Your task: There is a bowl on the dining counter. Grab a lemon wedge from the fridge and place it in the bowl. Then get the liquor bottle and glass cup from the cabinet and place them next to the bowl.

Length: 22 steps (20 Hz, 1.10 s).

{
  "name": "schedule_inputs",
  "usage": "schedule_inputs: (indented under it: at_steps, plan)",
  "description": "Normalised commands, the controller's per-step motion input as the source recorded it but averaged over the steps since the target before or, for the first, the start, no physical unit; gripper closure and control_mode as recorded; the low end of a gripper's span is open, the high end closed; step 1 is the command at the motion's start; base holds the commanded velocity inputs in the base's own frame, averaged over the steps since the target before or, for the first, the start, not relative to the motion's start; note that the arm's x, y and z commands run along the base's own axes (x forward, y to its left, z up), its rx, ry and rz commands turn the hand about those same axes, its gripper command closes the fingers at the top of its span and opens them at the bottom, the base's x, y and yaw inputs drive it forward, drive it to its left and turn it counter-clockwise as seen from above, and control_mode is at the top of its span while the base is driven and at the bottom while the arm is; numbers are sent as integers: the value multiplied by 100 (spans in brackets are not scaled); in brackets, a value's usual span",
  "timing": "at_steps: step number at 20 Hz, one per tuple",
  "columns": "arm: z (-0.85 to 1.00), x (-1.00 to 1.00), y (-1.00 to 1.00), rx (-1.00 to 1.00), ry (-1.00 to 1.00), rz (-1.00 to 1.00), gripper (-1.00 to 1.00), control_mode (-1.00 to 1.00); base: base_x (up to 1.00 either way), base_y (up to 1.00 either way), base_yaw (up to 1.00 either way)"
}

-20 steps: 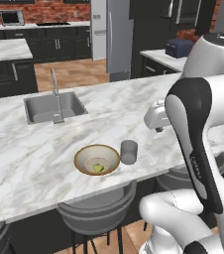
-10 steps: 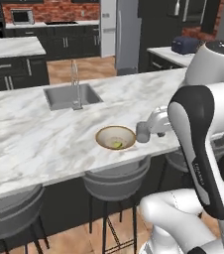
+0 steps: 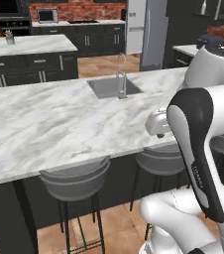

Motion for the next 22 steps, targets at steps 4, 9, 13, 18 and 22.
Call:
schedule_inputs:
  at_steps: [4,9,13,18,22]
  plan:
    - [0,0,0,0,0,0,-100,100,-30,100,7]
    - [0,0,0,0,0,0,-100,100,-22,100,5]
    - [0,0,0,0,0,0,-100,100,-9,100,1]
    - [0,0,0,0,0,0,-100,100,0,100,0]
    - [0,0,0,0,0,0,-100,100,0,100,-7]
